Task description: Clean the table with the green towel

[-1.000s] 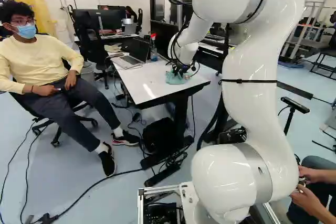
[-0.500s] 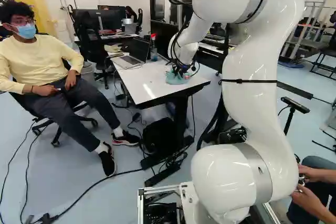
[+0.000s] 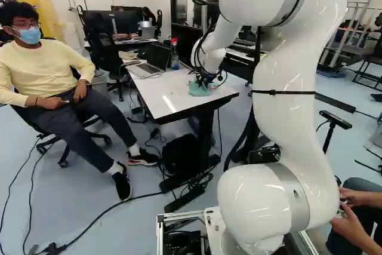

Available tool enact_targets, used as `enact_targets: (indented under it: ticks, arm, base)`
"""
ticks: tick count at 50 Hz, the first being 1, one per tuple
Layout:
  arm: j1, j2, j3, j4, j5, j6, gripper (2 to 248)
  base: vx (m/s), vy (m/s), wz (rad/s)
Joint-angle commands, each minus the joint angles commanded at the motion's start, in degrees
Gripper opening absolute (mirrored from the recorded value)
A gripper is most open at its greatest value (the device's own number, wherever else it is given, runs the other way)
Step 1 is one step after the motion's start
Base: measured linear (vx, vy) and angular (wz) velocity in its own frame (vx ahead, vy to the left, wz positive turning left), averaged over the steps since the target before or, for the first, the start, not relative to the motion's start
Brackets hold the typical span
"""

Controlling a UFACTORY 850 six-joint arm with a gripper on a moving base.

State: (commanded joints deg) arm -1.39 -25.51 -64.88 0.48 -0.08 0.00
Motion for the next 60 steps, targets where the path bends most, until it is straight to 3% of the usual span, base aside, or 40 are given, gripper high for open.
enact_targets:
  ticks: [28,60]
  arm:
    - [0.1,3.7,0.6,0.0,0.0,0.0,50]
    - [1.6,6.7,-0.4,0.0,-1.5,0.0,50]
  base:
    - [0.0,0.0,0.0]
    - [0.0,0.0,0.0]
